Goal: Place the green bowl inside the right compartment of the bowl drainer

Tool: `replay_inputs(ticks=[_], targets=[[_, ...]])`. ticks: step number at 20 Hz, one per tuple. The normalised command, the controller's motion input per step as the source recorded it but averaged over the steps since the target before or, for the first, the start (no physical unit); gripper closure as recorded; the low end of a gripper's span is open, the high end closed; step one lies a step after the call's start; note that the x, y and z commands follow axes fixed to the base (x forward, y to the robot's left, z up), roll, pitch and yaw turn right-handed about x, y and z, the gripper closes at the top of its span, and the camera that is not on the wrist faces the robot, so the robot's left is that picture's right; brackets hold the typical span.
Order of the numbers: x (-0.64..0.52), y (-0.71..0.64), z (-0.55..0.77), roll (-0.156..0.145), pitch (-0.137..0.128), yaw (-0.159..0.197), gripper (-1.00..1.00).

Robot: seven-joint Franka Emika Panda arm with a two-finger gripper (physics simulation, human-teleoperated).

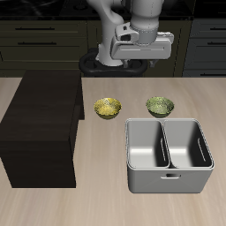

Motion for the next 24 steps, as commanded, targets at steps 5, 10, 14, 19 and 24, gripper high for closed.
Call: replay_inputs(ticks=[5,10,14,19,24], targets=[[0.06,0.33,-0.07,0.022,0.020,-0.009,-1.00],[0.02,0.25,-0.09,0.020,0.016,-0.006,-1.00],[0.05,0.06,-0.12,0.005,0.020,-0.023,-1.00],[0.01,0.02,-0.23,0.028,0.021,-0.024,-1.00],[0.04,-0.03,-0.31,0.010,0.023,-0.020,-1.00]])
